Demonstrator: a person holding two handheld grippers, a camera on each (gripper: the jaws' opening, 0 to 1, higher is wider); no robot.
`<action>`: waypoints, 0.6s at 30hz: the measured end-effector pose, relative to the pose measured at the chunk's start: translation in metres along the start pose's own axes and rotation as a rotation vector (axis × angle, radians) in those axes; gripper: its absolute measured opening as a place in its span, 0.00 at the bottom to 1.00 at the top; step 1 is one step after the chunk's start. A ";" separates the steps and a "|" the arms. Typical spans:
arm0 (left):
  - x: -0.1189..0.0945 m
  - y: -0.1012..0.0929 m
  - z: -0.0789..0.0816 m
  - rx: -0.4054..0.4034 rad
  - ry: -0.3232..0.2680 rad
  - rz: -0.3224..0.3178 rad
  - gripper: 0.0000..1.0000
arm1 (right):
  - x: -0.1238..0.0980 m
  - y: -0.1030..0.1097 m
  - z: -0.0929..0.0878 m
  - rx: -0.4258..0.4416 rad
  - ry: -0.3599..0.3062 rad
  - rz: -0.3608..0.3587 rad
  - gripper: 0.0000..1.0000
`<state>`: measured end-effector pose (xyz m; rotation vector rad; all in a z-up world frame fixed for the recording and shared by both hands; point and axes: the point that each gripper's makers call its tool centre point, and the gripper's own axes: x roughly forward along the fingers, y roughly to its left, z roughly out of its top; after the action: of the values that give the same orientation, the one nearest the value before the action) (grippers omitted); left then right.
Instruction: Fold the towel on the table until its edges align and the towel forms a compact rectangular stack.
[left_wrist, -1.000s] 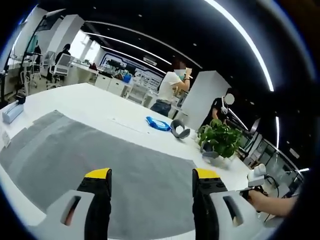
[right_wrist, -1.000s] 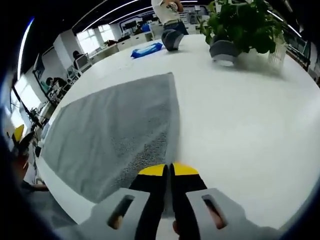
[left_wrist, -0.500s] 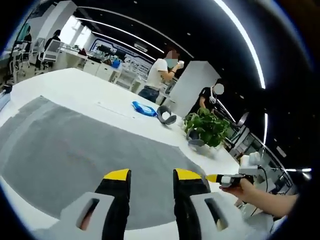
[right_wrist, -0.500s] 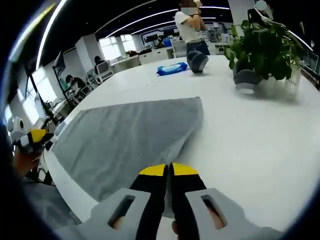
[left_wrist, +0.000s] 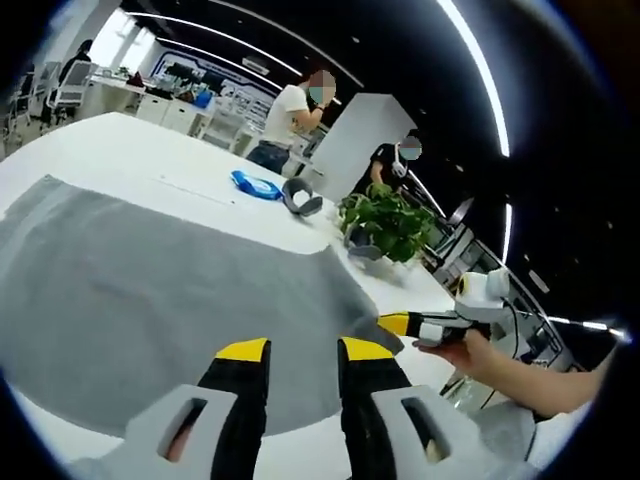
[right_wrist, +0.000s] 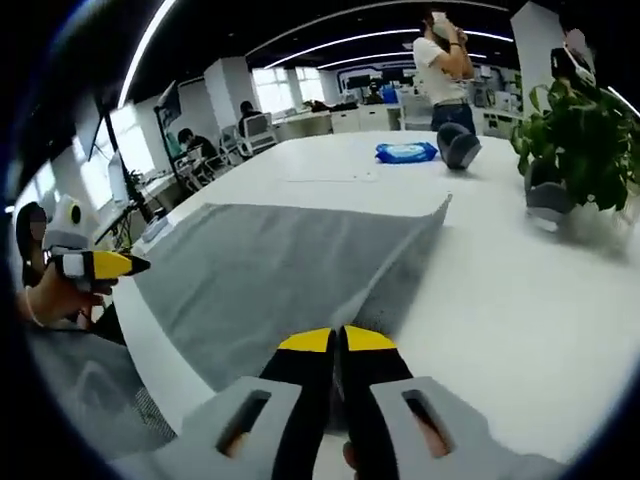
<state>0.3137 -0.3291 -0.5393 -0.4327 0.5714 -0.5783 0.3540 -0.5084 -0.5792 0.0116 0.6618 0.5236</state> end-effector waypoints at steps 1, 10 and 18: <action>0.001 -0.002 -0.002 0.005 0.011 -0.008 0.29 | 0.002 0.006 0.001 -0.010 0.002 0.010 0.00; 0.004 -0.008 -0.006 -0.028 0.032 -0.048 0.33 | 0.010 0.039 0.000 -0.132 0.036 0.059 0.00; 0.005 -0.014 -0.009 -0.073 0.042 -0.079 0.33 | 0.013 0.077 -0.001 -0.234 0.049 0.122 0.00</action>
<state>0.3066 -0.3445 -0.5406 -0.5152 0.6188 -0.6450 0.3268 -0.4356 -0.5740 -0.1827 0.6470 0.7181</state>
